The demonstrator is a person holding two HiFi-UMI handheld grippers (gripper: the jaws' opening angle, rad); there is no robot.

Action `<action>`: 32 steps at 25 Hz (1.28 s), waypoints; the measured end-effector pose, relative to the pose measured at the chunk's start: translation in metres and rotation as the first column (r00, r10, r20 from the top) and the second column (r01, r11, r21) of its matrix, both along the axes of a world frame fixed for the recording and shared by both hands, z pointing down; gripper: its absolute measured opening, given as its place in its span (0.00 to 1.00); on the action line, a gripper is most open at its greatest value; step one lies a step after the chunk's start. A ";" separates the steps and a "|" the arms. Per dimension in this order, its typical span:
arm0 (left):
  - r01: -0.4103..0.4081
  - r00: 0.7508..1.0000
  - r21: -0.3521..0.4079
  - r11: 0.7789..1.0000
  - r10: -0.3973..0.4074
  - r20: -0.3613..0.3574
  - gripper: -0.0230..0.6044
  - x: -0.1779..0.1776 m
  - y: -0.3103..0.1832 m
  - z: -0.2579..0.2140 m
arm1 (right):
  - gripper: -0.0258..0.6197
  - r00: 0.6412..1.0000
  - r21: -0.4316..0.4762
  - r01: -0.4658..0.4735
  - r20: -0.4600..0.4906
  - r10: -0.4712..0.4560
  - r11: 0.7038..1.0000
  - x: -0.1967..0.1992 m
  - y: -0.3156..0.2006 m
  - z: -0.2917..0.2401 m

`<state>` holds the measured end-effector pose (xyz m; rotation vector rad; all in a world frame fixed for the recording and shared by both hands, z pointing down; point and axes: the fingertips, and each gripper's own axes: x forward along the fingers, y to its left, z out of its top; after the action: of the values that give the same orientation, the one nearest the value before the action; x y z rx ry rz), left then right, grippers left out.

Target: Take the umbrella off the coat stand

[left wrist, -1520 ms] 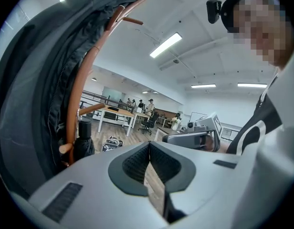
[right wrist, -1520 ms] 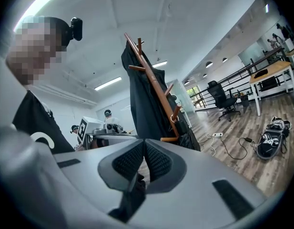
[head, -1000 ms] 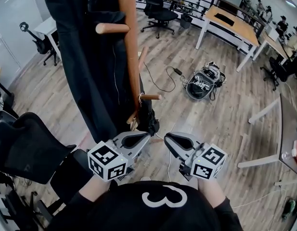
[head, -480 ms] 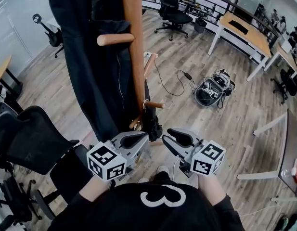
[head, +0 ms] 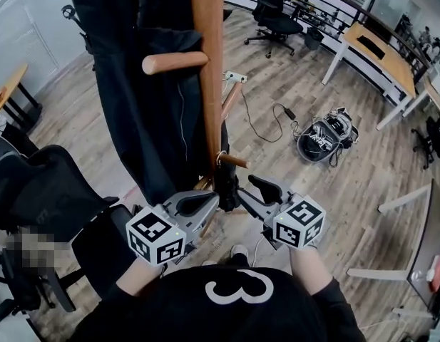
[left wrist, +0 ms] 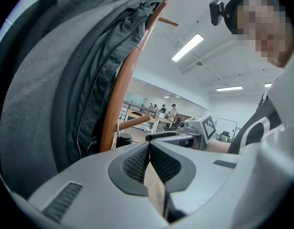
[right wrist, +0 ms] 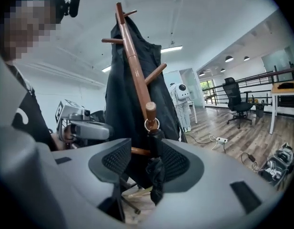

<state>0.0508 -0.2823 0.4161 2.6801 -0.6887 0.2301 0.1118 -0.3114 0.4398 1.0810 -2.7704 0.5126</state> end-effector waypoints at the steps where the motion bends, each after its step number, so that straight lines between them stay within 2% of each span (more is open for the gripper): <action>1: 0.004 1.000 0.002 1.000 -0.004 0.002 0.06 0.000 -0.001 -0.001 | 0.33 1.000 -0.008 0.002 -0.002 -0.002 1.000 -0.001 -0.003 0.002; 5: 0.019 0.999 0.010 1.000 -0.019 0.026 0.06 -0.004 -0.007 0.000 | 0.34 1.000 -0.039 -0.007 0.006 0.007 0.999 -0.007 -0.019 0.012; 12: 0.061 0.998 -0.003 0.998 -0.061 0.034 0.06 -0.015 -0.014 0.004 | 0.34 0.996 0.019 -0.002 -0.092 0.004 1.000 -0.017 -0.038 0.027; 20: 0.099 0.994 -0.013 0.995 -0.098 0.046 0.06 -0.024 -0.016 0.008 | 0.34 0.997 0.015 0.009 -0.082 -0.008 1.000 -0.022 -0.047 0.037; 32: 0.135 0.990 -0.003 0.991 -0.134 0.045 0.06 -0.042 -0.025 0.003 | 0.34 0.992 0.057 0.025 -0.121 -0.018 0.998 -0.036 -0.054 0.040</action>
<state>0.0090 -0.3075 0.4190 2.6167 -0.8770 0.2561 0.0756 -0.3655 0.4800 1.0558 -2.7039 0.3539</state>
